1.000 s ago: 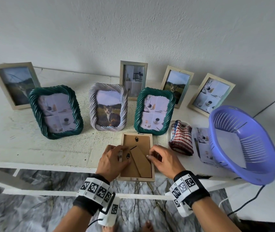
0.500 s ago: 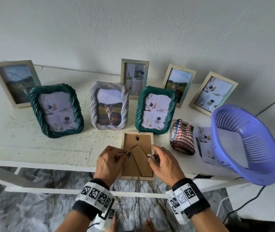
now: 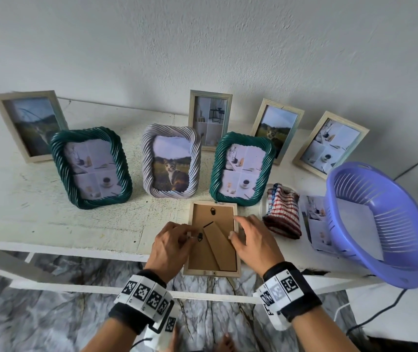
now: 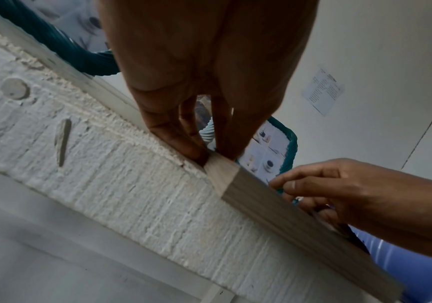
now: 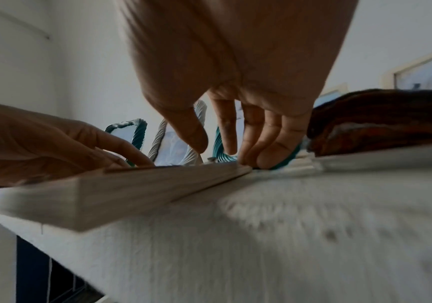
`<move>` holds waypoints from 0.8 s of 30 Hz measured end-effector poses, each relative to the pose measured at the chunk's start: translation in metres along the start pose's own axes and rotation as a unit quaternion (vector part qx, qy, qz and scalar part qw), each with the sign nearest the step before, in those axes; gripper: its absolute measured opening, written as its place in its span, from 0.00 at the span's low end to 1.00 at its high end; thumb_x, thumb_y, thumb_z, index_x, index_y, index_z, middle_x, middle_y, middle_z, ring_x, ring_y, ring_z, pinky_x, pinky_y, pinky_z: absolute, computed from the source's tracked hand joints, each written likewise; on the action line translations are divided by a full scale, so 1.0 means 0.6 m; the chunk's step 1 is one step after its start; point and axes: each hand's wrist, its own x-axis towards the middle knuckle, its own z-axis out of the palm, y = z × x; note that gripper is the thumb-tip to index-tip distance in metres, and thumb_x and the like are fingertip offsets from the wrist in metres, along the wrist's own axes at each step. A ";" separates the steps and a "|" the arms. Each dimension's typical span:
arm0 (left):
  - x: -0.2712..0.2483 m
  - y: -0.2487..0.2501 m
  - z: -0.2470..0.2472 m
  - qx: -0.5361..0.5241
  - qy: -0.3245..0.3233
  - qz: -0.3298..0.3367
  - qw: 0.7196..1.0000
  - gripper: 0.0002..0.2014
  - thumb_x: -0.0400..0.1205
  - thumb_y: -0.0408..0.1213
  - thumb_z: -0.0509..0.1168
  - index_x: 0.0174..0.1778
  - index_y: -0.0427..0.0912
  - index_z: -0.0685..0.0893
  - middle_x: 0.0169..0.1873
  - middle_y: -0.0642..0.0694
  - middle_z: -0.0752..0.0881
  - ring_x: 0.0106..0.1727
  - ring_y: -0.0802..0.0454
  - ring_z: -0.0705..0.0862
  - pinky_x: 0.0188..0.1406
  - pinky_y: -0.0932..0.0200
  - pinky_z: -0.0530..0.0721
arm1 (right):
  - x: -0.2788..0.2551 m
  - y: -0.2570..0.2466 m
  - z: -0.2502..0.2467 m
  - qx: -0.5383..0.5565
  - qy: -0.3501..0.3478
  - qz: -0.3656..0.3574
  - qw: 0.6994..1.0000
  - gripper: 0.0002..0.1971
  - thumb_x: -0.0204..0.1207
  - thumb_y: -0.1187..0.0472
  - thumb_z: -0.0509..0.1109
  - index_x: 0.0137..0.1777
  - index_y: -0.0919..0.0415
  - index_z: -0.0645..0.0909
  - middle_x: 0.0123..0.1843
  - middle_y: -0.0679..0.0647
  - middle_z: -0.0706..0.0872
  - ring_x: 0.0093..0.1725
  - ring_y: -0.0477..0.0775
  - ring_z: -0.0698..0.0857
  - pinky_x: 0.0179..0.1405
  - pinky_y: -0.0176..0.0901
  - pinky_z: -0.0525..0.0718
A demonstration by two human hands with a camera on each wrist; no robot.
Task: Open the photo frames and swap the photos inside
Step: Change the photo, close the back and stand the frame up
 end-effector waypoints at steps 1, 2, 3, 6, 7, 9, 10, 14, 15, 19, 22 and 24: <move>0.001 -0.001 -0.001 0.005 -0.006 -0.001 1.000 0.13 0.79 0.37 0.72 0.59 0.51 0.88 0.47 0.52 0.81 0.40 0.64 0.84 0.43 0.70 0.84 | 0.011 -0.003 -0.003 -0.016 0.005 -0.007 1.000 0.20 0.81 0.53 0.65 0.70 0.60 0.77 0.58 0.57 0.81 0.56 0.56 0.80 0.55 0.46 0.81; 0.002 -0.002 -0.001 0.008 -0.012 -0.003 1.000 0.14 0.79 0.38 0.72 0.62 0.50 0.87 0.48 0.52 0.81 0.40 0.65 0.84 0.42 0.75 0.82 | 0.022 -0.007 -0.005 -0.030 0.007 -0.017 0.999 0.20 0.81 0.53 0.64 0.69 0.61 0.77 0.59 0.57 0.80 0.57 0.57 0.80 0.56 0.49 0.82; 0.003 -0.003 -0.002 0.008 -0.016 -0.005 1.000 0.16 0.80 0.39 0.71 0.63 0.49 0.86 0.48 0.52 0.81 0.41 0.65 0.84 0.42 0.78 0.80 | 0.034 -0.010 -0.007 -0.039 0.005 -0.026 0.999 0.20 0.81 0.53 0.63 0.70 0.61 0.76 0.60 0.57 0.80 0.57 0.57 0.79 0.57 0.50 0.82; 0.004 -0.002 -0.004 0.006 -0.017 0.000 1.000 0.16 0.79 0.38 0.72 0.64 0.49 0.86 0.47 0.50 0.81 0.41 0.63 0.85 0.42 0.77 0.81 | 0.067 -0.015 -0.009 -0.056 -0.022 -0.037 0.997 0.22 0.82 0.51 0.61 0.74 0.60 0.73 0.63 0.57 0.79 0.61 0.57 0.78 0.60 0.49 0.81; 0.004 -0.002 -0.005 0.006 -0.014 0.001 1.000 0.16 0.79 0.38 0.73 0.63 0.49 0.86 0.47 0.50 0.82 0.41 0.62 0.85 0.43 0.73 0.84 | 0.076 -0.015 -0.008 -0.059 -0.035 -0.037 0.997 0.23 0.82 0.51 0.61 0.75 0.59 0.72 0.64 0.57 0.79 0.62 0.57 0.78 0.61 0.49 0.80; 0.003 -0.001 -0.005 0.005 -0.009 0.003 1.000 0.17 0.78 0.38 0.73 0.63 0.48 0.87 0.46 0.49 0.82 0.40 0.62 0.85 0.43 0.71 0.85 | 0.088 -0.016 -0.007 -0.057 -0.056 -0.034 0.996 0.24 0.82 0.50 0.61 0.76 0.60 0.72 0.65 0.58 0.78 0.64 0.58 0.78 0.63 0.49 0.80; 0.003 -0.001 -0.005 0.001 -0.008 0.005 1.000 0.17 0.78 0.37 0.73 0.63 0.47 0.87 0.46 0.49 0.82 0.40 0.64 0.84 0.41 0.76 0.82 | 0.092 -0.016 -0.006 -0.055 -0.060 -0.031 0.996 0.24 0.82 0.50 0.61 0.75 0.61 0.73 0.64 0.58 0.78 0.65 0.58 0.77 0.64 0.49 0.79; 0.002 -0.001 -0.005 -0.006 -0.008 0.011 1.000 0.17 0.77 0.35 0.74 0.63 0.44 0.87 0.46 0.47 0.83 0.39 0.66 0.82 0.39 0.83 0.77 | 0.097 -0.018 -0.001 -0.058 -0.057 -0.025 0.996 0.23 0.81 0.50 0.62 0.72 0.62 0.76 0.62 0.58 0.77 0.65 0.58 0.75 0.66 0.50 0.78; 0.003 0.000 -0.005 -0.006 -0.009 0.011 1.000 0.17 0.77 0.35 0.74 0.63 0.45 0.87 0.46 0.47 0.83 0.39 0.66 0.82 0.39 0.83 0.77 | 0.096 -0.018 0.000 -0.056 -0.056 -0.025 0.997 0.22 0.80 0.51 0.63 0.70 0.61 0.76 0.62 0.58 0.78 0.64 0.58 0.75 0.65 0.50 0.77; 0.002 0.001 -0.006 -0.006 -0.013 0.006 1.000 0.18 0.77 0.35 0.74 0.63 0.47 0.87 0.46 0.47 0.83 0.38 0.63 0.83 0.39 0.82 0.78 | 0.094 -0.018 0.000 -0.031 -0.058 -0.016 0.998 0.15 0.78 0.54 0.64 0.63 0.59 0.76 0.53 0.55 0.79 0.55 0.57 0.78 0.60 0.49 0.77; 0.003 0.002 -0.005 0.002 -0.014 0.004 1.000 0.18 0.77 0.35 0.73 0.64 0.46 0.86 0.46 0.48 0.82 0.38 0.61 0.84 0.40 0.78 0.78 | 0.091 -0.015 0.000 0.014 -0.064 0.008 0.998 0.14 0.78 0.56 0.65 0.62 0.56 0.77 0.53 0.54 0.78 0.56 0.57 0.77 0.60 0.51 0.77; 0.002 0.003 -0.003 0.004 -0.009 0.009 1.000 0.17 0.78 0.35 0.73 0.63 0.45 0.86 0.46 0.49 0.81 0.38 0.60 0.83 0.40 0.77 0.78 | 0.087 -0.012 0.001 0.050 -0.070 0.031 0.996 0.14 0.77 0.56 0.66 0.63 0.53 0.78 0.55 0.52 0.77 0.59 0.58 0.77 0.62 0.52 0.76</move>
